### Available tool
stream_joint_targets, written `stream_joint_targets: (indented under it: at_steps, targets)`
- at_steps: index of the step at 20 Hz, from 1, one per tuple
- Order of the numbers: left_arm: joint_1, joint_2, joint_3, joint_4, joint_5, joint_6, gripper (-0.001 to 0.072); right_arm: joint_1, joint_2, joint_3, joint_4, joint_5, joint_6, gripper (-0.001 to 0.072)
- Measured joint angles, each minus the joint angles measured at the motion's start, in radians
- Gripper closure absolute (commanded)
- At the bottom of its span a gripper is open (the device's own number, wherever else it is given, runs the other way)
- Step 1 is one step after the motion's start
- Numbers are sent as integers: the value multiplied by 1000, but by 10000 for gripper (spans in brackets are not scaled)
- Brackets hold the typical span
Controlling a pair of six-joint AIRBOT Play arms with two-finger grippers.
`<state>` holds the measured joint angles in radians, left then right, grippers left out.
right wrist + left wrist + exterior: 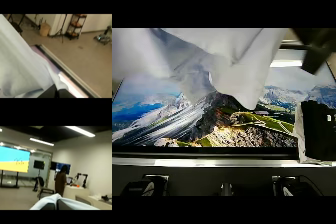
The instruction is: Fold the shirts.
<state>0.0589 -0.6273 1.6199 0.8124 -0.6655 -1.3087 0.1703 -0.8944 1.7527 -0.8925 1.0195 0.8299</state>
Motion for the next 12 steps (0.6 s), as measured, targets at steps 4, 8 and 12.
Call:
stream_joint_targets:
  at_steps: [4, 8, 12]
  targets:
    - [0, 6, 43, 36, -50, -12, 683, -4, 59, 22, -23, 43, 72, 696]
    - [0, -23, -31, 118, -159, -17, 682, -4, -32, 18, -50, 306, 122, 696]
    - [0, -94, -251, 148, -209, -19, 682, -3, -230, -66, -95, 483, 139, 697]
